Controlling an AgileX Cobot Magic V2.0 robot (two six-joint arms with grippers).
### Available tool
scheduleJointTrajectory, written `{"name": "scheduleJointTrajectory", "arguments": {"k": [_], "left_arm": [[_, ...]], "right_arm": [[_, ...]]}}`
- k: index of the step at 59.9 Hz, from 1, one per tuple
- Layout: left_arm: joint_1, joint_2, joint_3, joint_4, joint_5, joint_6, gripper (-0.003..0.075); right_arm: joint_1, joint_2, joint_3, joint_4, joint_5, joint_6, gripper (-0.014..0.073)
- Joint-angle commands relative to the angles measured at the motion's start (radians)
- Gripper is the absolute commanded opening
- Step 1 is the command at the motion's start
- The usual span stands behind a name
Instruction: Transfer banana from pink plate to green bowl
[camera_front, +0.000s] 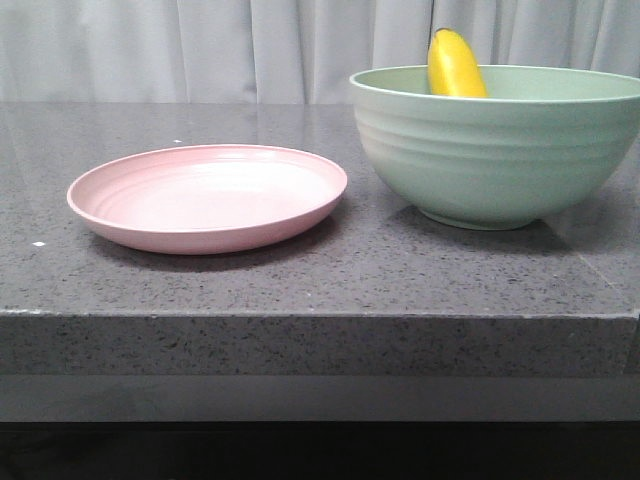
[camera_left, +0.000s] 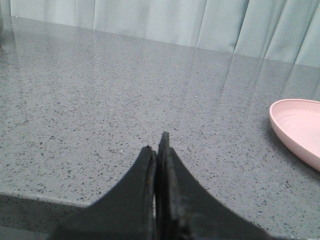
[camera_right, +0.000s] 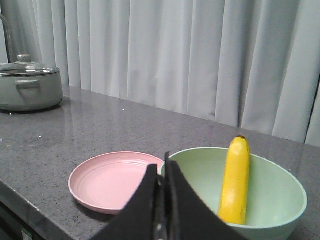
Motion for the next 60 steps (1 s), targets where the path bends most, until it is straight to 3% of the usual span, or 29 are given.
{"name": "scheduleJointTrajectory", "arguments": {"k": [1, 7, 12, 25, 35, 46, 60], "left_arm": [[-0.001, -0.020, 0.004, -0.009, -0.088, 0.002, -0.0020], [-0.001, -0.020, 0.004, -0.009, -0.088, 0.002, -0.0020], [-0.001, -0.020, 0.004, -0.009, -0.088, 0.002, -0.0020], [-0.001, -0.020, 0.004, -0.009, -0.088, 0.002, -0.0020], [-0.001, -0.020, 0.004, -0.009, -0.088, 0.002, -0.0020], [-0.001, -0.020, 0.004, -0.009, -0.088, 0.002, -0.0020], [-0.001, -0.020, 0.004, -0.009, -0.088, 0.002, -0.0020]], "right_arm": [[-0.003, 0.014, -0.026, 0.038, -0.050, -0.011, -0.0062], [-0.003, 0.014, -0.026, 0.010, -0.057, 0.007, -0.0062], [-0.004, 0.014, -0.026, -0.115, -0.056, 0.123, -0.0062], [-0.004, 0.014, -0.019, -0.687, -0.127, 0.791, -0.0062], [-0.005, 0.014, 0.054, -1.003, -0.265, 1.079, -0.0062], [-0.038, 0.013, 0.172, -1.051, -0.383, 1.116, -0.0062], [-0.106, -0.084, 0.308, -1.051, -0.361, 1.116, -0.0062]]}}
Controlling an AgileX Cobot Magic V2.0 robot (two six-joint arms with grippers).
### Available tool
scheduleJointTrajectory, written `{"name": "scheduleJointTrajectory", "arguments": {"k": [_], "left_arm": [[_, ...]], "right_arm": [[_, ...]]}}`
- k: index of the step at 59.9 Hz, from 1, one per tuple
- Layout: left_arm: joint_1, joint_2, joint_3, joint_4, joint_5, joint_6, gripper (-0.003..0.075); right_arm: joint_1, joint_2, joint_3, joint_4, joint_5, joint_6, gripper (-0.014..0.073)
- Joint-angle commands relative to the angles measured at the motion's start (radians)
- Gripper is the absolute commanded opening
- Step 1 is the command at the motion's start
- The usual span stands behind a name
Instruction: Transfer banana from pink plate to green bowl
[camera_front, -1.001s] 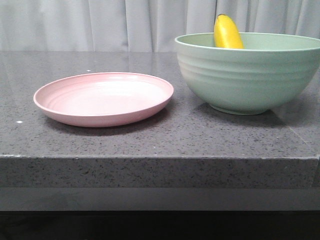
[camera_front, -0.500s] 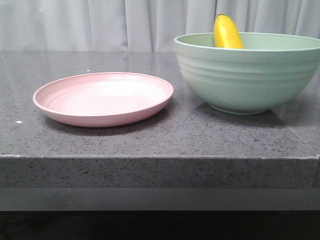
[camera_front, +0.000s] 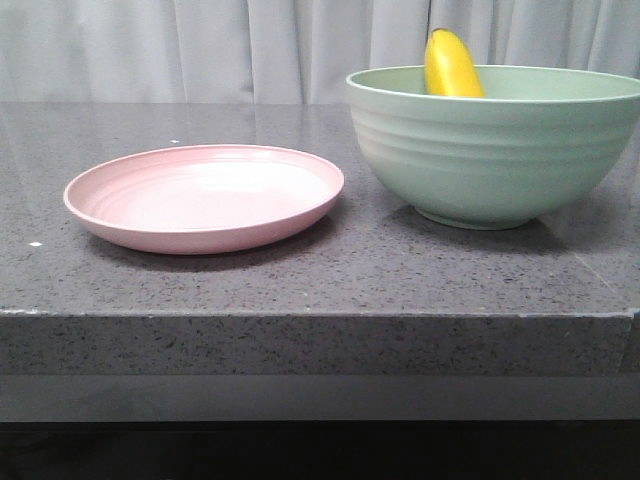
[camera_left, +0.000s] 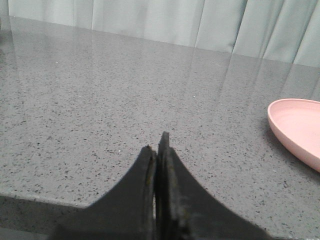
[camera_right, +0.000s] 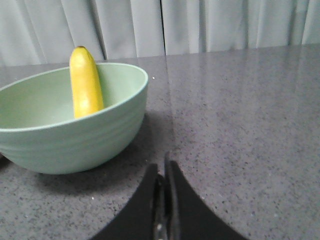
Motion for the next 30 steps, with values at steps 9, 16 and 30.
{"name": "scheduleJointTrajectory", "arguments": {"k": [9, 16, 30], "left_arm": [[-0.001, -0.019, 0.004, -0.009, -0.088, 0.002, -0.0020], [-0.001, -0.019, 0.004, -0.009, -0.088, 0.002, -0.0020], [-0.001, -0.019, 0.004, -0.009, -0.088, 0.002, -0.0020]], "right_arm": [[-0.045, -0.105, 0.119, -0.012, -0.100, 0.005, -0.0062], [-0.049, -0.103, 0.119, -0.012, -0.037, 0.004, -0.0062], [-0.049, -0.103, 0.119, -0.012, -0.027, 0.004, -0.0062]]}}
